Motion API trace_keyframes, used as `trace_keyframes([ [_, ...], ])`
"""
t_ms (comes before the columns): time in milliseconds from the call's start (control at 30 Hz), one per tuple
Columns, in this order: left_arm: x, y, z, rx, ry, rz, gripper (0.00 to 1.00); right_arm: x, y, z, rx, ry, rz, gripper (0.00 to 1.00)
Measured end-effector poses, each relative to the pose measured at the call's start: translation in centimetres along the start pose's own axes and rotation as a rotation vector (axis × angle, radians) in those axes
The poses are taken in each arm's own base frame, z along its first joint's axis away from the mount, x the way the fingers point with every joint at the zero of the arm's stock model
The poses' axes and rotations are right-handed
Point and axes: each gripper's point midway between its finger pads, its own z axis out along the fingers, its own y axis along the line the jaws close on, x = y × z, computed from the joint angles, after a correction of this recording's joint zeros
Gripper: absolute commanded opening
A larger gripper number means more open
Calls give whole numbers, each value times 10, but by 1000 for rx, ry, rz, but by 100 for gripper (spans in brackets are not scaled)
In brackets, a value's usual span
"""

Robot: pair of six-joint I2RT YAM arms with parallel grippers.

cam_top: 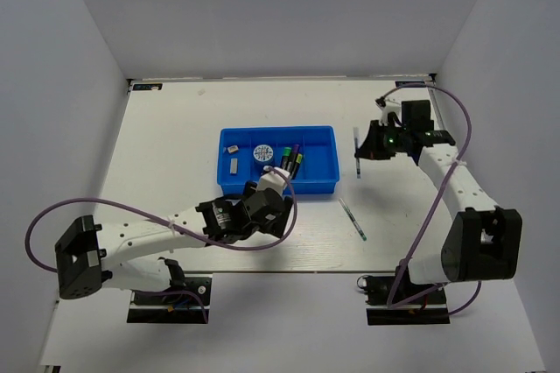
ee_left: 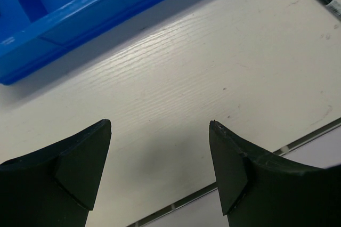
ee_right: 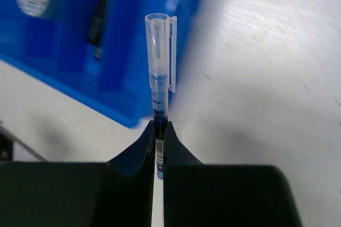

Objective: Sort the stationery into containers
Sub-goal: Place the pen in the storage box, then pick up the pen from the center of the board.

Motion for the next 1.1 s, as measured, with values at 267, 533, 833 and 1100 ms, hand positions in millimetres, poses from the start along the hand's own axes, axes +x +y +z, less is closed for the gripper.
trace_keyframes([
  [267, 14, -34, 15, 41, 16, -33, 82, -47, 55, 53, -234, -20, -50, 0],
  [533, 13, -68, 23, 72, -25, -32, 82, -33, 75, 101, -233, 58, -79, 31],
  [833, -8, -101, 37, 107, -65, -74, 50, -39, 76, 101, -186, 33, -150, 56],
  [1100, -29, -152, 55, 195, -62, -157, 9, -72, 59, 48, 19, -113, -251, 0],
])
